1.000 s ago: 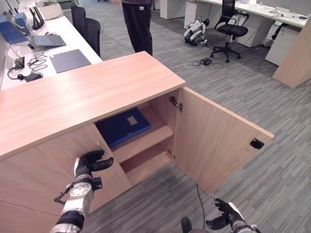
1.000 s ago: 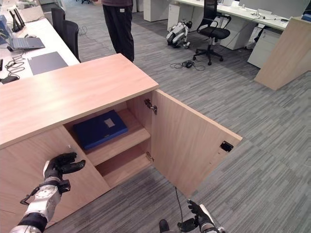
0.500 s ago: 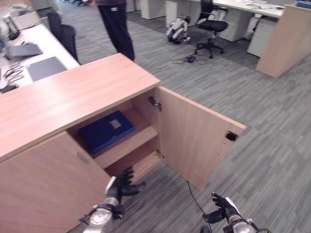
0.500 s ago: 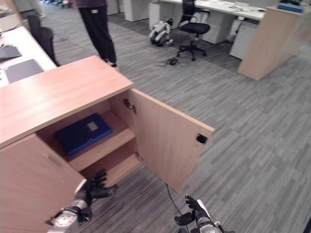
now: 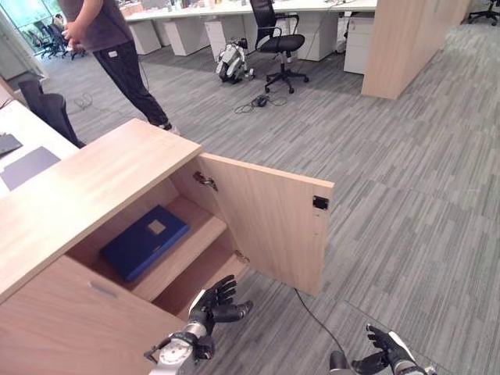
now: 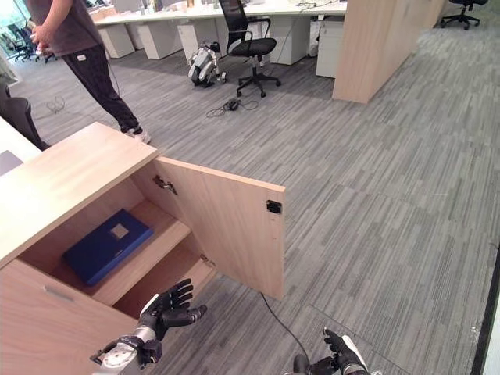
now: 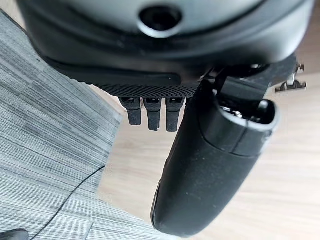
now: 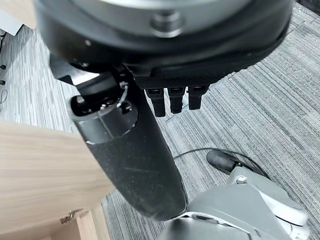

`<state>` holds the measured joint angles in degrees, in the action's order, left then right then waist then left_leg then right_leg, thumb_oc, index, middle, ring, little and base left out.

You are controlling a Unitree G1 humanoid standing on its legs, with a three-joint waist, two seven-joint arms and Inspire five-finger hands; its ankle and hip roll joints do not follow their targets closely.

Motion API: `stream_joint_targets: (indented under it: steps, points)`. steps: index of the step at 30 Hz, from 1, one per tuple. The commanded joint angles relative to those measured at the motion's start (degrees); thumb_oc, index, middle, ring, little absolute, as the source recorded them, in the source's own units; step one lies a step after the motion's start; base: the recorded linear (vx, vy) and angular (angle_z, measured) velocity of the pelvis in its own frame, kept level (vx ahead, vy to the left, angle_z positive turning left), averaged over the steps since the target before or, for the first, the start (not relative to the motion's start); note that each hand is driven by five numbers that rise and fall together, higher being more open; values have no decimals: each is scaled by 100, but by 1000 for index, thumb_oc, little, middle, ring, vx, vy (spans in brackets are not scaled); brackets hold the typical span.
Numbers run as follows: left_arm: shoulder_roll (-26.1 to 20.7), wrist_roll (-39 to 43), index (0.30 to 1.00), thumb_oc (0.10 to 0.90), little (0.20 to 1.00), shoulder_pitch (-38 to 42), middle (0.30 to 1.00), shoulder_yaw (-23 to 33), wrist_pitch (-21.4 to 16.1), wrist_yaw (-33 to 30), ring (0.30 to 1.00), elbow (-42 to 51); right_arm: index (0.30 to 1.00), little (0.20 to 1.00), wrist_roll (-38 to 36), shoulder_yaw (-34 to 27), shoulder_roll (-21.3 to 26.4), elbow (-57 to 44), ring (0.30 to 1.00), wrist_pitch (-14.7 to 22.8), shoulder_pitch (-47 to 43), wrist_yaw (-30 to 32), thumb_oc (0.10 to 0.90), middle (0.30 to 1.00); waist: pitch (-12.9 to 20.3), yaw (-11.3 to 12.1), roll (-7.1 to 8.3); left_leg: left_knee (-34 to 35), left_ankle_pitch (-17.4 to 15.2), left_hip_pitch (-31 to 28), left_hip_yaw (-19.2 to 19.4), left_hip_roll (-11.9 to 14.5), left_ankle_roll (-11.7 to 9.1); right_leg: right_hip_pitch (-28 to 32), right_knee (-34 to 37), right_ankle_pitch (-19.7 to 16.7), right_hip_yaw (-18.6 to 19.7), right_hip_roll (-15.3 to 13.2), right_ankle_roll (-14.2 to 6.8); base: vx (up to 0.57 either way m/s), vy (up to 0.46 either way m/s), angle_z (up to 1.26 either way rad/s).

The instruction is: Put the empty folder in the office cabinet

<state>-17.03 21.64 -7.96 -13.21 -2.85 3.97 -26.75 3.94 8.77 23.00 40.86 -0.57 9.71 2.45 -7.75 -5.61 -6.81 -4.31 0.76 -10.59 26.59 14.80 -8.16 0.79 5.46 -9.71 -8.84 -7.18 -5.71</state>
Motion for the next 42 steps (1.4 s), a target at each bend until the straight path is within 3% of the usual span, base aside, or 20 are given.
stream_joint_targets:
  steps: [1,2,3,7,12,17,26,34,42]
  points:
    - [-157,-100,900,800,900,373,900,203,-386,-18,900,290,900,900,-131,-44,176,-334,900,313,-613,183,800,900,-218,-24,334,-745,354,747,-896,-47,-155,718,-54,1330,-130,55,-158,29,-41,-87]
    - [-140,-112,900,800,900,356,900,193,-391,-24,900,279,900,900,-132,-36,182,-291,900,311,-645,184,800,900,-195,34,364,-498,75,780,-1034,-278,-26,700,-61,1338,-118,21,-177,35,8,-68]
    - [-111,-131,900,800,900,298,900,156,-414,-35,900,234,900,900,-168,-70,207,-230,900,313,-702,217,800,900,-230,156,388,-270,-2,904,-1384,-492,-16,726,-75,1332,-52,5,-211,44,9,-60]
    - [-151,-214,900,800,900,215,900,105,-364,61,900,114,900,900,-372,-137,116,-146,900,314,-802,232,800,900,-164,204,439,-63,-61,836,-1522,-681,49,773,-70,1312,-68,11,-217,56,-15,-43]
    - [-296,-400,900,800,900,-32,900,-42,-296,198,900,124,900,900,-602,-156,256,-238,900,346,-1495,355,800,900,-91,306,434,367,-76,441,-1471,-741,109,838,-102,1284,-123,29,-220,38,34,0]
    - [-448,-462,900,800,900,-195,900,-158,-254,320,900,-1,900,900,-934,-5,538,-133,900,365,-2523,430,800,900,42,564,527,733,-58,154,-1350,-758,170,851,-128,1222,-193,59,-289,21,47,-1]
    - [-547,-377,900,800,900,-114,900,-238,-216,331,900,-218,900,900,-1284,397,698,287,900,354,-3885,435,800,900,161,888,691,856,-37,150,-1499,-785,198,919,-127,1203,-382,7,-354,11,38,8]
    - [-572,-444,900,800,900,40,900,-291,-204,275,900,-406,900,900,-1346,684,629,190,900,347,-4364,402,800,900,208,1085,772,859,-42,273,-1830,-890,232,975,-117,1213,-525,-84,-342,17,24,25]
    - [-560,-492,900,800,900,117,900,-266,-203,188,900,-420,900,900,-1321,1017,242,-200,900,385,-4431,266,800,900,230,1236,779,866,-16,328,-2116,-925,210,1079,-118,1264,-708,-112,-288,18,-2,19]
